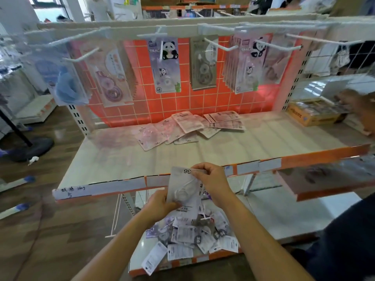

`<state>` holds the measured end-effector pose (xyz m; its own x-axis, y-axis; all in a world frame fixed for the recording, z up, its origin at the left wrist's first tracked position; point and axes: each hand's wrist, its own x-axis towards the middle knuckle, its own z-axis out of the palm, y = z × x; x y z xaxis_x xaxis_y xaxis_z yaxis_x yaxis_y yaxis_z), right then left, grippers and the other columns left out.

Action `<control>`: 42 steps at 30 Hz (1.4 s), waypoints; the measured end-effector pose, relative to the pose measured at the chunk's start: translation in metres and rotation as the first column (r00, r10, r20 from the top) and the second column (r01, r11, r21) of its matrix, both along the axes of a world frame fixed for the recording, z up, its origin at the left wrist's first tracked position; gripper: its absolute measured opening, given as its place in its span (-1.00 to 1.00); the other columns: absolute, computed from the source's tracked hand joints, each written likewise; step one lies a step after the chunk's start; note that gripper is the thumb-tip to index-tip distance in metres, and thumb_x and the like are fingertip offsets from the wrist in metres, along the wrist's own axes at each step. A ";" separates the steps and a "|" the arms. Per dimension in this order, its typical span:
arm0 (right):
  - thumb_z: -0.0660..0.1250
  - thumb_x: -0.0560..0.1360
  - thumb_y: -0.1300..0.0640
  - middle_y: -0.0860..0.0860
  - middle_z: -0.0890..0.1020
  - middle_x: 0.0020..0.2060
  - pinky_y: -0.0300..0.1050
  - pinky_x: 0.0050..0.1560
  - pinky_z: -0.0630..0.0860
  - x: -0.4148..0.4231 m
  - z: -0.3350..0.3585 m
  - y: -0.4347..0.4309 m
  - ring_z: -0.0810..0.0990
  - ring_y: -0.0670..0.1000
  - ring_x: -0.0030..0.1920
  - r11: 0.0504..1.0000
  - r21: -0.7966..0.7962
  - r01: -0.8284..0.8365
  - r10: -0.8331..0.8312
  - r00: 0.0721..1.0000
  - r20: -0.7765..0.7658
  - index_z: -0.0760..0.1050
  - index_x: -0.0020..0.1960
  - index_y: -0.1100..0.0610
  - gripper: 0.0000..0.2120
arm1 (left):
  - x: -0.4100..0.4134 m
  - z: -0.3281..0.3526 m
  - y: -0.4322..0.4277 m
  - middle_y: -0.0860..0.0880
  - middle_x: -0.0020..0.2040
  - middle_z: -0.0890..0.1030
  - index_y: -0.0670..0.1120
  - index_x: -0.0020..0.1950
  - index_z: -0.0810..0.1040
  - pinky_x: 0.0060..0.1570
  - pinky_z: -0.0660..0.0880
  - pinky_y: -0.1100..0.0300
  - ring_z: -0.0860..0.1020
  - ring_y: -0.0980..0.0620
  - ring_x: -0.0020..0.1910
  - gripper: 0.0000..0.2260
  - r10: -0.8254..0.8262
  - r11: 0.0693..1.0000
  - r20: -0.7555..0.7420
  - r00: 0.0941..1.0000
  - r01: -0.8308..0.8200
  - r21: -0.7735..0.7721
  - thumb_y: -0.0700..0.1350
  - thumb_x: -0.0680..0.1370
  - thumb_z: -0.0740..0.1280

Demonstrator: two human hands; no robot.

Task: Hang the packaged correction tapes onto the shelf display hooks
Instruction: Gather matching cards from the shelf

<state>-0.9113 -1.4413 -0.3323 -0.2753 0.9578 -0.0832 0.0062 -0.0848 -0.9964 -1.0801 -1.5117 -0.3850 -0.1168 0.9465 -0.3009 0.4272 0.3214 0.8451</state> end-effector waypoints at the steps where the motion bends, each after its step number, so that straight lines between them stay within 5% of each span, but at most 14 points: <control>1: 0.39 0.46 0.32 -0.02 0.63 -0.26 -0.34 -0.23 0.48 0.001 -0.003 -0.001 0.55 -0.11 -0.20 1.000 -0.003 -0.003 0.003 1.000 0.006 0.60 -0.23 0.06 -0.81 | 0.003 -0.001 -0.001 -0.05 -0.08 0.70 -0.05 -0.04 0.64 0.07 0.58 -0.09 0.65 -0.07 -0.03 -0.79 0.003 1.000 -0.004 1.000 -0.003 -0.014 -0.08 0.35 0.52; 9: 0.39 0.47 0.31 -0.04 0.62 -0.23 -0.23 -0.07 0.53 0.005 -0.027 -0.010 0.58 -0.08 -0.14 0.997 -0.050 -0.061 0.061 0.998 -0.006 0.60 -0.20 0.02 -0.80 | 0.010 -0.013 -0.012 -0.01 -0.08 0.68 0.04 -0.09 0.59 0.08 0.58 -0.01 0.63 0.01 -0.04 -0.88 -0.017 0.996 -0.017 1.000 0.015 -0.092 -0.16 0.47 0.46; 19: 0.37 0.48 0.29 -0.06 0.62 -0.24 -0.31 -0.25 0.50 -0.008 -0.064 -0.011 0.57 -0.10 -0.20 0.983 -0.166 -0.084 0.089 0.996 0.025 0.59 -0.21 0.03 -0.81 | 0.002 -0.045 -0.020 0.02 0.04 0.61 0.00 0.12 0.53 -0.08 0.52 0.24 0.57 0.05 -0.01 -0.76 -0.011 0.974 -0.100 0.995 -0.012 -0.225 -0.01 0.49 0.44; 26: 0.33 0.51 0.29 -0.04 0.66 -0.14 -0.37 -0.22 0.52 -0.018 -0.104 -0.028 0.61 -0.09 -0.11 0.960 -0.274 -0.054 0.056 0.998 -0.001 0.62 -0.12 0.05 -0.82 | -0.005 -0.073 -0.037 -0.09 0.13 0.61 -0.08 0.16 0.54 0.16 0.53 -0.03 0.58 -0.11 0.10 -0.73 -0.011 0.955 -0.170 0.985 -0.040 -0.293 -0.12 0.49 0.44; 31: 0.31 0.52 0.31 0.00 0.66 -0.10 -0.17 -0.07 0.61 -0.032 -0.133 -0.039 0.62 -0.03 -0.07 0.935 -0.353 0.022 -0.019 1.000 0.013 0.61 -0.06 0.12 -0.85 | -0.015 -0.088 -0.047 -0.04 0.17 0.60 0.06 0.17 0.44 0.17 0.53 -0.11 0.57 -0.06 0.14 -0.52 0.027 0.955 -0.009 1.000 -0.028 -0.296 -0.16 0.32 0.51; 34: 0.29 0.53 0.33 -0.07 0.61 -0.14 -0.25 -0.13 0.58 -0.043 -0.147 -0.049 0.58 -0.09 -0.12 0.931 -0.363 0.049 -0.043 0.999 0.025 0.58 -0.15 0.05 -0.78 | -0.023 -0.103 -0.052 0.00 0.11 0.64 -0.01 0.23 0.47 0.11 0.56 -0.09 0.62 -0.01 0.05 -0.57 0.092 0.953 0.048 0.995 -0.074 -0.293 -0.06 0.41 0.50; 37: 0.28 0.53 0.33 -0.06 0.61 -0.12 -0.11 0.01 0.57 -0.054 -0.164 -0.060 0.58 -0.02 -0.04 0.923 -0.383 0.047 -0.026 0.998 0.059 0.57 -0.15 0.03 -0.76 | -0.032 -0.121 -0.058 0.00 0.04 0.67 -0.01 0.20 0.52 0.02 0.59 -0.09 0.65 0.00 -0.05 -0.56 0.102 0.955 0.001 0.995 -0.097 -0.280 0.15 0.40 0.44; 42: 0.19 0.58 0.34 0.03 0.62 -0.06 -0.18 -0.21 0.55 -0.066 -0.194 -0.071 0.60 -0.01 -0.11 0.876 -0.481 0.041 -0.025 0.999 0.039 0.55 -0.06 0.11 -0.78 | -0.048 -0.152 -0.069 0.05 -0.02 0.65 0.08 0.10 0.48 0.01 0.60 -0.04 0.64 0.03 -0.05 -0.76 0.124 0.950 0.025 0.992 -0.111 -0.291 -0.01 0.49 0.44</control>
